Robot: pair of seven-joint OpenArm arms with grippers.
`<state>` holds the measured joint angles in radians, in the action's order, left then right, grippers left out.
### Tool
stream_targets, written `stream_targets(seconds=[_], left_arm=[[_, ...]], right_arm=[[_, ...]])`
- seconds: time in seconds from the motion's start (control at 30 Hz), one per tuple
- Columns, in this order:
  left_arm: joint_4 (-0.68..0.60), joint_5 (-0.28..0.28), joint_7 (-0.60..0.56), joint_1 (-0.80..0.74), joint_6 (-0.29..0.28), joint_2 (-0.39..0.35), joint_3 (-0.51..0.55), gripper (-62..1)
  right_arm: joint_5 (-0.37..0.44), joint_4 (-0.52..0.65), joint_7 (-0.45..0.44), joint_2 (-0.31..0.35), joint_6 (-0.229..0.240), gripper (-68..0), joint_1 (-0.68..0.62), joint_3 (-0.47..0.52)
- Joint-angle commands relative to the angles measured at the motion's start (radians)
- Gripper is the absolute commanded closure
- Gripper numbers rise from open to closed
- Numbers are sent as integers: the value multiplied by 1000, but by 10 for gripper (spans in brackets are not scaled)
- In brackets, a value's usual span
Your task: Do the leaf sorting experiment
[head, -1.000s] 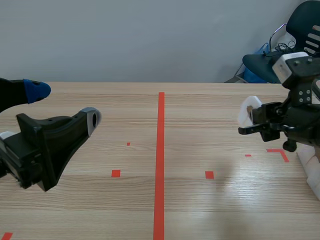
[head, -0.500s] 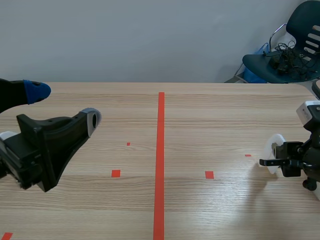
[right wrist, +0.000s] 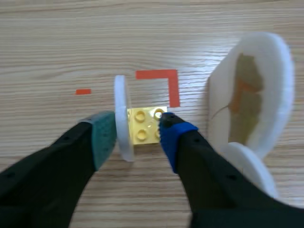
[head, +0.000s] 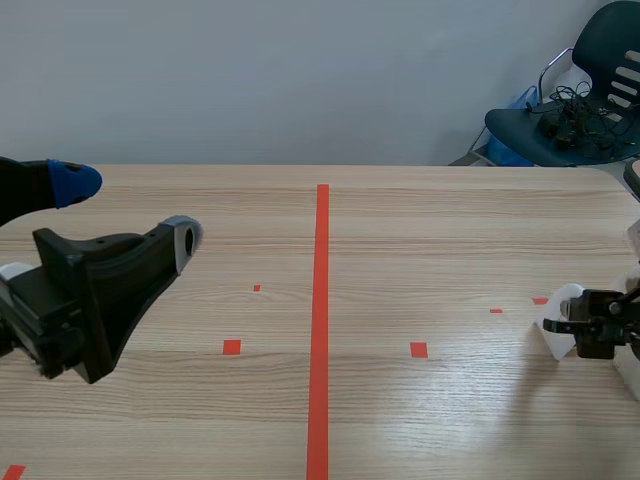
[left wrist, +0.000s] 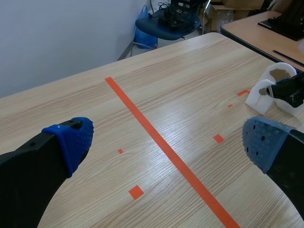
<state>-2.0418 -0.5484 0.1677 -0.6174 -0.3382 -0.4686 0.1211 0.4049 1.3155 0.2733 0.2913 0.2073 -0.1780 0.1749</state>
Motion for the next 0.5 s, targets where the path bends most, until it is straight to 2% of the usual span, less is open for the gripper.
stream_targets(seconds=[0.0,0.07,0.13,0.3,0.43,0.47], left_arm=[[-1,-9,-18,3,-2,0,5,-623],[-1,-9,-18,3,-2,0,5,-623],[-1,-9,-18,3,-2,0,5,-623],[-1,-9,-18,3,-2,0,5,-623],[-1,-9,-21,3,-2,0,5,-623],[-1,-9,-21,3,-2,0,5,-623]], right_arm=[[3,24,-12,14,9,-329,31,17],[3,31,-14,14,31,-416,43,37],[10,49,-7,16,56,-470,55,53],[46,210,43,31,55,-489,64,70],[60,399,141,65,55,-496,64,70],[61,444,176,75,55,-523,63,69]])
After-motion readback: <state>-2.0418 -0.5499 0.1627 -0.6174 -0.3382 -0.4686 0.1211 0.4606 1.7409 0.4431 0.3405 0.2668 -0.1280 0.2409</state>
